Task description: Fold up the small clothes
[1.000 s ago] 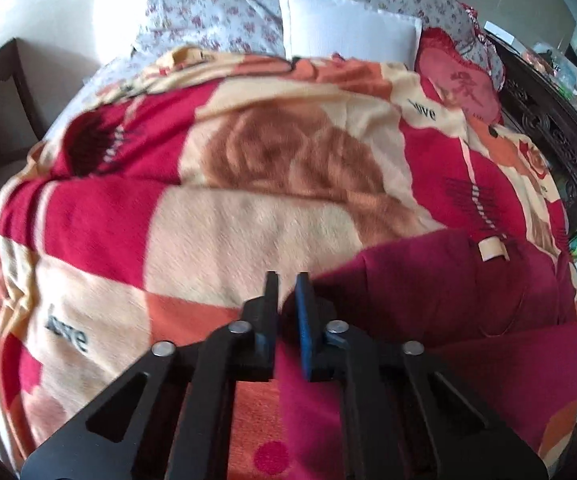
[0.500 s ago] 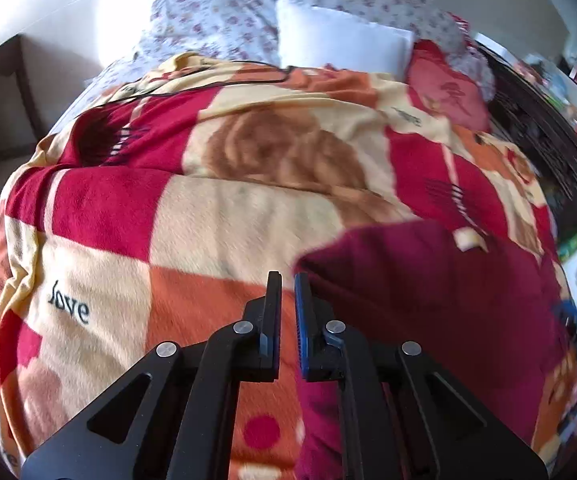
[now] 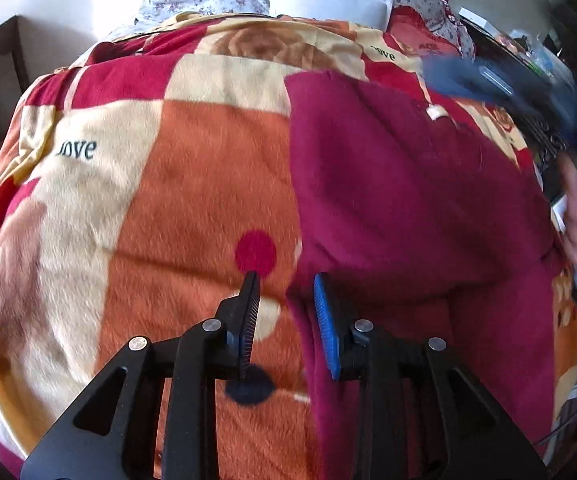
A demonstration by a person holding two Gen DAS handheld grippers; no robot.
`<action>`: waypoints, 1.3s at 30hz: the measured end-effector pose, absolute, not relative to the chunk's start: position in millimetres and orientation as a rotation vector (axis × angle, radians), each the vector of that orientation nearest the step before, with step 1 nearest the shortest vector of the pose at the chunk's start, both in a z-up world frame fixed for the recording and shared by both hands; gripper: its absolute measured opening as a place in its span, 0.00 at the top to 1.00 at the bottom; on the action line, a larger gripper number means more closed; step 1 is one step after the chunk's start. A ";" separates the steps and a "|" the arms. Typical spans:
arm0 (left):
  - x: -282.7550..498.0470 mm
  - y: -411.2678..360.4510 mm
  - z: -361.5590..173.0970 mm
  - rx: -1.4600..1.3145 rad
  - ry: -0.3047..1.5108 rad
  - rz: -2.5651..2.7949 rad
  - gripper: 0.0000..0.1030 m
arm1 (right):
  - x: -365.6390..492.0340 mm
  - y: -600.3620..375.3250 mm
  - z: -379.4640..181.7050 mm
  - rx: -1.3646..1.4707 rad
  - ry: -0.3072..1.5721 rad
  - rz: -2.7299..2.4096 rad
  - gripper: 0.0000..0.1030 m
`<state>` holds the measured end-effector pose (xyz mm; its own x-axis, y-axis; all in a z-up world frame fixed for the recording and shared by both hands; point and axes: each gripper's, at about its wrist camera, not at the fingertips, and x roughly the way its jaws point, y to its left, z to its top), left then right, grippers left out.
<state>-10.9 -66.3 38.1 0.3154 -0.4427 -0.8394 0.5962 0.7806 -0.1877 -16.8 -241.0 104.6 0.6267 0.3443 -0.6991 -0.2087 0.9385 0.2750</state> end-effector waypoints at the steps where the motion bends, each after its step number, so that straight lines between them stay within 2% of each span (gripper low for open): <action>1: -12.1 -67.3 35.0 0.177 1.051 -0.688 0.73 | -5.1 -235.4 98.4 0.184 0.864 0.341 0.56; 6: -13.3 -66.5 31.9 0.121 1.069 -0.732 0.73 | 37.2 -213.8 73.0 0.146 0.977 0.371 0.56; 7: -15.4 -65.5 33.1 0.112 1.062 -0.750 0.73 | 39.8 -211.9 68.3 0.131 0.990 0.375 0.63; 8: -17.0 -64.3 34.7 0.107 1.053 -0.764 0.73 | 42.4 -207.9 65.0 0.104 0.999 0.377 0.76; 10: -18.3 -65.1 33.9 0.114 1.047 -0.779 0.73 | 47.8 -203.3 59.1 0.060 1.002 0.372 0.89; 11: -17.8 -65.8 30.8 0.125 1.053 -0.768 0.73 | 48.7 -203.4 58.1 0.060 1.001 0.374 0.91; 19: -0.3 -51.3 22.6 0.054 1.089 -0.692 0.74 | 73.9 -187.2 61.7 0.130 0.942 0.406 0.93; 23: 1.1 -44.5 21.3 0.042 1.107 -0.673 0.73 | 88.2 -192.5 39.0 0.189 0.969 0.340 0.93; 25: 2.1 -39.1 29.5 0.018 1.087 -0.675 0.74 | 74.0 -203.4 45.9 0.229 0.934 0.338 0.92; 31: 2.7 -48.4 55.1 -0.033 1.009 -0.717 0.74 | 3.2 -222.3 86.9 0.087 0.831 0.268 0.90; 37: 6.0 -78.7 28.1 0.062 1.055 -0.674 0.73 | -4.3 -221.6 41.2 -0.061 0.956 0.077 0.90; 39: 2.5 -79.7 25.6 0.091 1.031 -0.654 0.72 | 0.3 -233.5 33.6 -0.054 0.931 0.021 0.93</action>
<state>2.5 -79.7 25.6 0.3438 -0.4609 -0.8181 0.5437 0.8081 -0.2268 0.3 -233.5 33.6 0.5968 -0.0049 -0.8024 -0.0416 0.9984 -0.0371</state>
